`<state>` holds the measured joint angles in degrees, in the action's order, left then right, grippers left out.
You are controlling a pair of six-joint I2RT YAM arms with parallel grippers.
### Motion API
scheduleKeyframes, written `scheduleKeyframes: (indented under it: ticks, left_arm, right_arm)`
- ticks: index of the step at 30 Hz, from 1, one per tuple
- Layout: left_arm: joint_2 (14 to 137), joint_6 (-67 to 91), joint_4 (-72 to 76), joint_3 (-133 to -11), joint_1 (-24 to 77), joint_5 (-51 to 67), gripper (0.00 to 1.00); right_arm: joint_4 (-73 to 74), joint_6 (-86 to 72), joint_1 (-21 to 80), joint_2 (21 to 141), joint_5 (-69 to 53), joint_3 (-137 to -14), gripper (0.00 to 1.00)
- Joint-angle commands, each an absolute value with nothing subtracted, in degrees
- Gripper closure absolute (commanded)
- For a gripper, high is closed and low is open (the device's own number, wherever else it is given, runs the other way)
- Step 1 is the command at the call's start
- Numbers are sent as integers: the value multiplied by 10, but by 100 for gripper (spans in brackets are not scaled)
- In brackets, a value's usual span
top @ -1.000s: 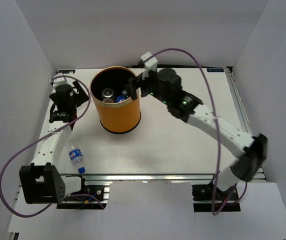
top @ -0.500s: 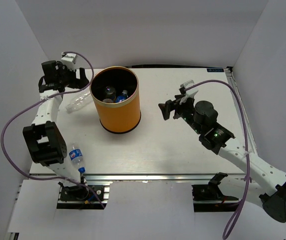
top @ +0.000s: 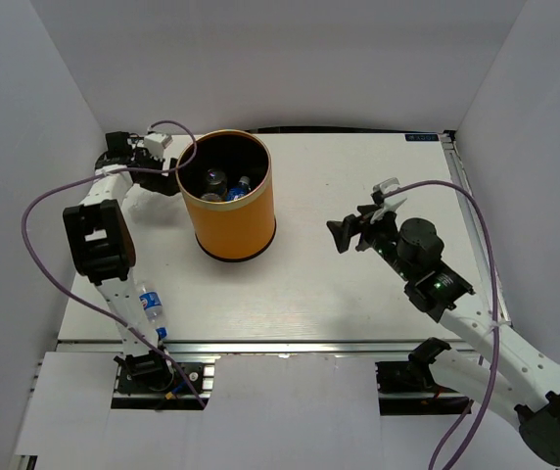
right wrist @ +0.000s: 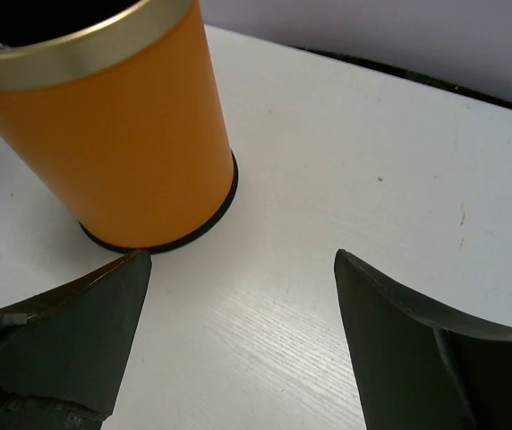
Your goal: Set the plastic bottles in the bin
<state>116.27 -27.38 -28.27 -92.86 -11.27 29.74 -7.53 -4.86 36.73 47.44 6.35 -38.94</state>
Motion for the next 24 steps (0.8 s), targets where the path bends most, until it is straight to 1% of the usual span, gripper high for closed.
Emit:
scheduleKeyframes:
  ticks: [1, 12, 17, 23, 24]
  left_arm:
    - [1183, -251, -288, -986, -118, 290, 2]
    - [1238, -262, -293, -998, -118, 285, 2]
    - [1270, -251, -291, -997, -117, 240, 2]
    - [1243, -252, -279, -969, -115, 249, 2]
    - [1233, -252, -279, -968, -115, 250, 4]
  right_arm:
    - [-102, -31, 358, 480, 18, -384, 11]
    - [-109, -29, 330, 505, 8, -379, 11]
    - [-118, -30, 314, 494, 8, -367, 10]
    - [-118, -48, 290, 495, 5, -364, 11]
    - [-118, -49, 287, 494, -12, -364, 11]
